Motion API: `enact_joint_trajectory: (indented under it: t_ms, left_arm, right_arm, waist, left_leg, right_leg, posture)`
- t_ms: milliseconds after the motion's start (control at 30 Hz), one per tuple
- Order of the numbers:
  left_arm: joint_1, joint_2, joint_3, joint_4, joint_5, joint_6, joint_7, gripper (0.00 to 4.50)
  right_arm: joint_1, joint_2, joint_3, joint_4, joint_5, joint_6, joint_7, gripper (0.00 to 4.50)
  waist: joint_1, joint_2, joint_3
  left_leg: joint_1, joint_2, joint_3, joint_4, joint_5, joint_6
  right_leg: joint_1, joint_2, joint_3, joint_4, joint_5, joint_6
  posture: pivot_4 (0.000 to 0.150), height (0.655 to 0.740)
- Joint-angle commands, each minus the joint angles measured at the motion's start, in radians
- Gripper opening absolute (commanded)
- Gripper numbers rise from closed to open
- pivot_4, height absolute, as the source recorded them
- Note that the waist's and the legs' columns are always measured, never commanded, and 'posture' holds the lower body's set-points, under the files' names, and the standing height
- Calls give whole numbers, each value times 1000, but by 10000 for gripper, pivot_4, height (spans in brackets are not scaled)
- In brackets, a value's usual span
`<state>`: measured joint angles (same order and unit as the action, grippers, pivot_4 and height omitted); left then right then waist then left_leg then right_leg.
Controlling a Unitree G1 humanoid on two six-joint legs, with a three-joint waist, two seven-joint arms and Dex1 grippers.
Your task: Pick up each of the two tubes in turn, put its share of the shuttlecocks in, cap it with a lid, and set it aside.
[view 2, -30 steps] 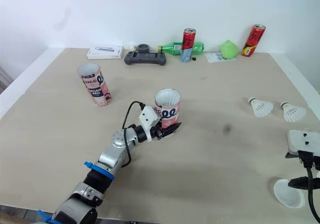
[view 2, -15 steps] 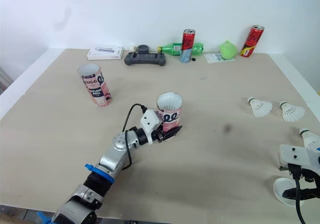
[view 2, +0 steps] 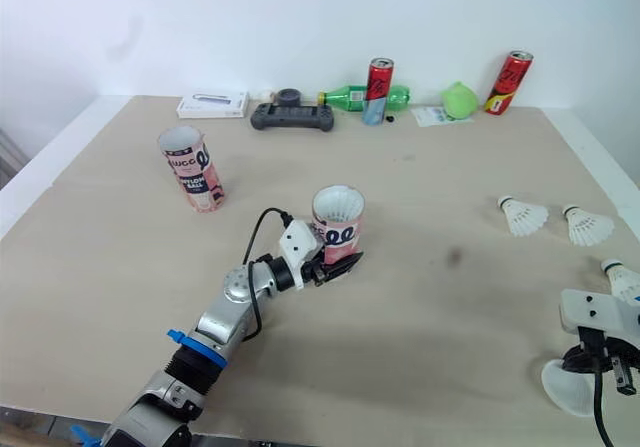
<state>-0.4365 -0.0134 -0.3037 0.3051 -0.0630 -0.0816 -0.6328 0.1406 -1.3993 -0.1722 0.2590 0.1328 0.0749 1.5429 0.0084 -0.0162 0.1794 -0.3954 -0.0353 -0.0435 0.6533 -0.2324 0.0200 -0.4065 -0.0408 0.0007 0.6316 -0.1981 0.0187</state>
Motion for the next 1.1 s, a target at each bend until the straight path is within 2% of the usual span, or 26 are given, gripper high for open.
enact_joint_trajectory:
  t_ms: [33, 100, 200, 300, 433, 500, 700, 1100]
  left_arm:
    - [-22, -10, 19, 16, -10, -24, 8, 28058]
    - [-25, -10, 26, 42, -12, -36, 8, 28058]
    - [-32, -6, 26, 82, -3, -60, 1, 28058]
    - [-38, -7, 22, 115, 0, -67, -13, 28058]
    - [-43, 1, 3, 139, 16, -67, -34, 28058]
    - [-44, 1, 3, 137, 15, -65, -37, 28058]
    - [-39, 3, 2, 119, 14, -48, -38, 28058]
    - [-21, 13, -5, 86, 21, -22, -43, 28058]
  right_arm:
    - [-134, -51, -92, -184, 165, 149, 59, 608]
    - [-262, -60, -83, -264, 251, 230, 45, 608]
    - [-604, 8, 22, -358, 347, 358, -11, 608]
    - [-974, 181, 181, -363, 298, 383, -47, 608]
    - [-1284, 422, 356, -261, 180, 344, -68, 608]
    - [-1349, 487, 408, -206, 126, 302, -66, 608]
    - [-1393, 577, 489, -83, 11, 169, -47, 608]
    - [-1395, 584, 508, -55, -60, 138, 21, 608]
  waist:
    - [-5, 2, 1]
    - [-10, 7, 3]
    - [-10, 7, 3]
    - [-14, 5, 4]
    - [-15, 6, 4]
    - [3, 4, 2]
    - [3, 2, 1]
    - [0, 2, 1]
  left_leg:
    - [1, 1, 3, 0, 0, 0]
    - [3, 2, 7, 0, 0, 0]
    - [3, 5, 11, 1, 1, 1]
    - [5, 11, 14, 1, 0, 0]
    - [4, 12, 13, 1, 0, 0]
    - [0, 10, 13, 1, -1, 1]
    - [-5, 10, 13, 2, -1, 2]
    - [-4, 15, 13, 2, -1, 2]
  right_leg:
    - [0, 0, 2, 0, 0, 0]
    - [0, 0, 3, 0, 1, 1]
    - [-1, 1, 2, 0, 2, 2]
    - [-1, 1, 0, -2, 2, 2]
    - [-2, 2, -1, -2, 3, 2]
    - [-7, 1, 1, -1, 8, -2]
    - [-10, 0, 0, -2, 9, -4]
    - [-12, 6, -1, -1, 11, -7]
  posture:
    - [1500, 7377]
    - [1500, 7377]
    - [1500, 7377]
    - [1500, 7377]
    - [1500, 7377]
    - [1500, 7377]
    - [1500, 7377]
    - [1500, 7377]
